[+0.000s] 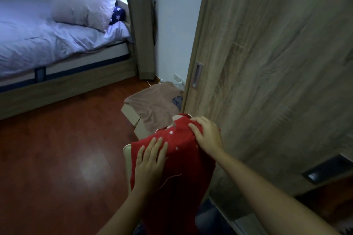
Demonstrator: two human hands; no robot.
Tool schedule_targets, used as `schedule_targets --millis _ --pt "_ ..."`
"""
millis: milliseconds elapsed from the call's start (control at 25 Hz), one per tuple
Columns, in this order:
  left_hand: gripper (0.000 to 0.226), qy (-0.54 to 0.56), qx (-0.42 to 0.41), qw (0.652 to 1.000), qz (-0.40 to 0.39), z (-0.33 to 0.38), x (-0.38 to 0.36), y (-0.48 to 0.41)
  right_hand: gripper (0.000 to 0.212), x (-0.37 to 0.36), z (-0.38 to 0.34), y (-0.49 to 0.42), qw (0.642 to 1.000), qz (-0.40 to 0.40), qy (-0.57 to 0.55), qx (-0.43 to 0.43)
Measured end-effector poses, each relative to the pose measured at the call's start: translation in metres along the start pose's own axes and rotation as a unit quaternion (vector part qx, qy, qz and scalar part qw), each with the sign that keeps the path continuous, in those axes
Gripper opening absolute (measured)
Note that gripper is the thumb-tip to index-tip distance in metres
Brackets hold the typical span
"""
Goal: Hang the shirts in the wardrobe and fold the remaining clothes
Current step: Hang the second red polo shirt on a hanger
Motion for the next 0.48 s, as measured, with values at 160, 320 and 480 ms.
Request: schedule_targets --millis 160,320,480 --pt "0.027 0.163 0.067 0.984 0.035 0.017 0.048 -0.009 0.016 0.049 -0.012 0.051 0.983 0.120 -0.088 0.103" --pt "0.019 0.306 0.279 0.910 -0.017 0.010 0.056 -0.071 0.019 0.097 -0.021 0.085 0.958 0.141 -0.079 0.238" --pt "0.047 0.421 0.210 0.826 -0.312 0.055 0.026 -0.114 0.019 0.157 -0.053 0.097 0.911 0.179 -0.051 0.368"
Point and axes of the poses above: each hand's wrist, its own y-axis away from the middle knuckle, its own x-axis out of the back of the hand, z = x × y, the point moved 6 cm from there along -y, towards the middle knuckle, and after that the axes turned 15 degrees about z, right-handed, at the moved point
